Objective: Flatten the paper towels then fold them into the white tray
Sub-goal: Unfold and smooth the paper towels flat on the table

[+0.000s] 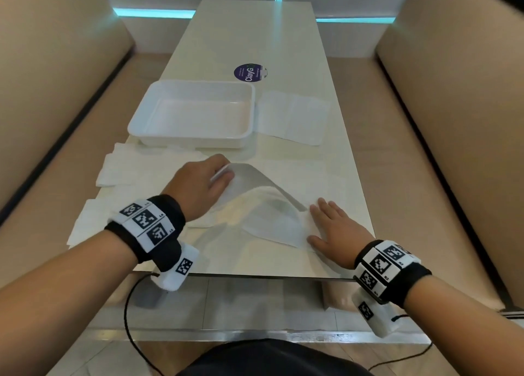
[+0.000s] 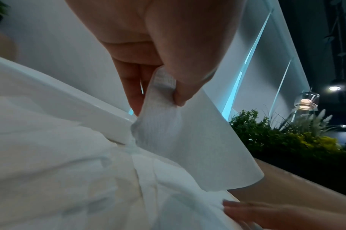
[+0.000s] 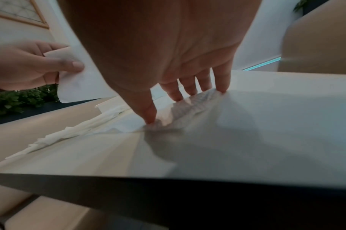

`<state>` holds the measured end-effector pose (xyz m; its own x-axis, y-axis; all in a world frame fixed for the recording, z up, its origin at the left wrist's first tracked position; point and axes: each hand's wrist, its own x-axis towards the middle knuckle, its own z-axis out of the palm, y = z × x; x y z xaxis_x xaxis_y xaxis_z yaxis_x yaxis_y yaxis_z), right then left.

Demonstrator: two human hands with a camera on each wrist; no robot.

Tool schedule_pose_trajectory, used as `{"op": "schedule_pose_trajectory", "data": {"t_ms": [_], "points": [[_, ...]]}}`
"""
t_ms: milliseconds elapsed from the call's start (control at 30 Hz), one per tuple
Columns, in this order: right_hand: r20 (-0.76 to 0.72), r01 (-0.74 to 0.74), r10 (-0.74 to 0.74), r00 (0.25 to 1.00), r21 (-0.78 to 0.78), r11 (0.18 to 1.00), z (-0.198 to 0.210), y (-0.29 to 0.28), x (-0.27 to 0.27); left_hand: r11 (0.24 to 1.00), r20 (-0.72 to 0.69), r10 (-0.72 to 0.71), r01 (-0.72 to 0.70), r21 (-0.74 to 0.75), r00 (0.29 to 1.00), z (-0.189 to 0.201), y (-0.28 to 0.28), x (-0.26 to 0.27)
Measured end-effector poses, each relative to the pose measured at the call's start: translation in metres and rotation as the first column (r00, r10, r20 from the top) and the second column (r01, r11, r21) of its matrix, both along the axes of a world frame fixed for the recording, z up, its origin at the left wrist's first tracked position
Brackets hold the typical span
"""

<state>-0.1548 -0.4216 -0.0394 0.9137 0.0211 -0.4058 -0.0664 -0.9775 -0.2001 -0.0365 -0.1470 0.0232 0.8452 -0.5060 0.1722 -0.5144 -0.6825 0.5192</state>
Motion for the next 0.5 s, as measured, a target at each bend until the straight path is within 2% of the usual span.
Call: {"op": "schedule_pose_trajectory", "data": {"t_ms": [133,333,433,500], "points": [[0.036,-0.034,0.034,0.999,-0.002,0.999,0.003,0.004,-0.002,0.993,0.049,0.118,-0.118,0.009,0.992,0.010,0.020,0.015],[0.185,-0.057,0.050,0.981,0.034,0.998,0.005,0.010,-0.005,0.940,0.169,0.275,-0.301,0.159,0.946,0.024,0.056,0.032],[0.187,-0.029,0.022,0.982,0.038,0.999,0.007,0.010,-0.004,0.919,0.263,0.269,-0.328,0.218,0.927,0.029,0.066,0.027],[0.192,-0.021,0.014,0.981,0.036,0.999,0.009,0.008,-0.003,0.906,0.223,0.228,-0.290,0.308,0.948,0.026,0.069,0.022]]}}
